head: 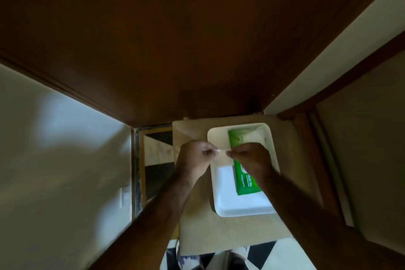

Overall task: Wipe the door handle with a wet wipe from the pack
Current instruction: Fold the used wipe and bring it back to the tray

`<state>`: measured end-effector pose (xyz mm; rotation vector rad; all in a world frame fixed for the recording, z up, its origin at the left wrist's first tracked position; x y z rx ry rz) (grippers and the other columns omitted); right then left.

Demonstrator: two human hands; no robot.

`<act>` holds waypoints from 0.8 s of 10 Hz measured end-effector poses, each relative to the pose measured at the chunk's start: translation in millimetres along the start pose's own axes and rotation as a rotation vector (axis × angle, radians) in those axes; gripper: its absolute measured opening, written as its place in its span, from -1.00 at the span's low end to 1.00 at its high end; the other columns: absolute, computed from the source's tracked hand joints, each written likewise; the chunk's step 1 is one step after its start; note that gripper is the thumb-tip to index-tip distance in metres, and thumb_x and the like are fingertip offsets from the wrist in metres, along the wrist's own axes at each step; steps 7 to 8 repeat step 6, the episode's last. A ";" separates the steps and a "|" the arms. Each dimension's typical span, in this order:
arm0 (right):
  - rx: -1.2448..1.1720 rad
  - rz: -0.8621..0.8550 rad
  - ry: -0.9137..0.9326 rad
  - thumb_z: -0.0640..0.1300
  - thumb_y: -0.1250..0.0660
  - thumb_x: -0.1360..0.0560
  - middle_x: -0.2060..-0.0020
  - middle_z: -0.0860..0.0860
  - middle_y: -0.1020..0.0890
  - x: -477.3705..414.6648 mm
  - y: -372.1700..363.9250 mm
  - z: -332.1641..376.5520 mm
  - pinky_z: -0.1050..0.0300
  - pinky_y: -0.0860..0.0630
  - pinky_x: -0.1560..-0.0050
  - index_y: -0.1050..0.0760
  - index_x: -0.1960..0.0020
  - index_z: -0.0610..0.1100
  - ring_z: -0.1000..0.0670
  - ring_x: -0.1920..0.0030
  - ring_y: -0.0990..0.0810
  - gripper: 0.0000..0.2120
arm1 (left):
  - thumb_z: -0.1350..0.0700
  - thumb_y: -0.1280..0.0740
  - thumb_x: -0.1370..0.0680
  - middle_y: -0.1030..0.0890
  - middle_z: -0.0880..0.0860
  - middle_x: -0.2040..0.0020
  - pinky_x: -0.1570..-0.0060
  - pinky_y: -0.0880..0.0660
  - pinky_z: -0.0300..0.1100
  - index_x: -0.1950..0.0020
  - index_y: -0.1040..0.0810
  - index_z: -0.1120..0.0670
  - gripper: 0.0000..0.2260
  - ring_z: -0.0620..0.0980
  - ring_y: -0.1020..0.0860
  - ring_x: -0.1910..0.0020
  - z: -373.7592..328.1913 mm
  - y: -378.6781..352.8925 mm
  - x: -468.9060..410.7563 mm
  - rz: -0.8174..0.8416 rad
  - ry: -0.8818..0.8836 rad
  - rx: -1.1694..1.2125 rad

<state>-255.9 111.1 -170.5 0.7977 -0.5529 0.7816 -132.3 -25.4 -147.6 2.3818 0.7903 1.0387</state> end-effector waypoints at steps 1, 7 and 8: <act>0.189 -0.043 0.090 0.02 -0.54 -0.57 -0.03 -0.13 -0.80 -40.8 -8.0 9.1 0.06 -0.60 -0.18 -0.78 -0.19 -0.16 -0.14 -0.10 -0.74 -0.70 | 0.08 -0.50 -0.55 -0.73 -0.04 -0.05 -0.01 -0.59 -0.21 -0.05 -0.71 0.03 -0.90 -0.07 -0.67 -0.05 11.6 -13.4 -38.7 -0.043 0.047 -0.006; 0.994 -0.432 0.480 0.16 -0.44 -0.59 -0.37 -0.17 -0.53 -42.7 -21.0 54.1 -0.16 -0.49 -0.25 -0.43 -0.47 -0.17 -0.23 -0.37 -0.51 -0.41 | -0.04 -0.39 -0.60 -0.56 0.10 -0.34 -0.17 -0.53 -0.03 -0.43 -0.45 0.08 -0.56 0.10 -0.55 -0.29 -18.2 -10.2 -56.7 -0.246 -0.317 -0.561; 0.994 -0.432 0.480 0.16 -0.44 -0.59 -0.37 -0.17 -0.53 -42.7 -21.0 54.1 -0.16 -0.49 -0.25 -0.43 -0.47 -0.17 -0.23 -0.37 -0.51 -0.41 | -0.04 -0.39 -0.60 -0.56 0.10 -0.34 -0.17 -0.53 -0.03 -0.43 -0.45 0.08 -0.56 0.10 -0.55 -0.29 -18.2 -10.2 -56.7 -0.246 -0.317 -0.561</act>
Point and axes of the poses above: each hand's wrist, its own x-axis away from the middle knuckle, its own y-axis out of the back of the hand, z = x × y, the point moved 9 cm from there along -x, towards the middle knuckle
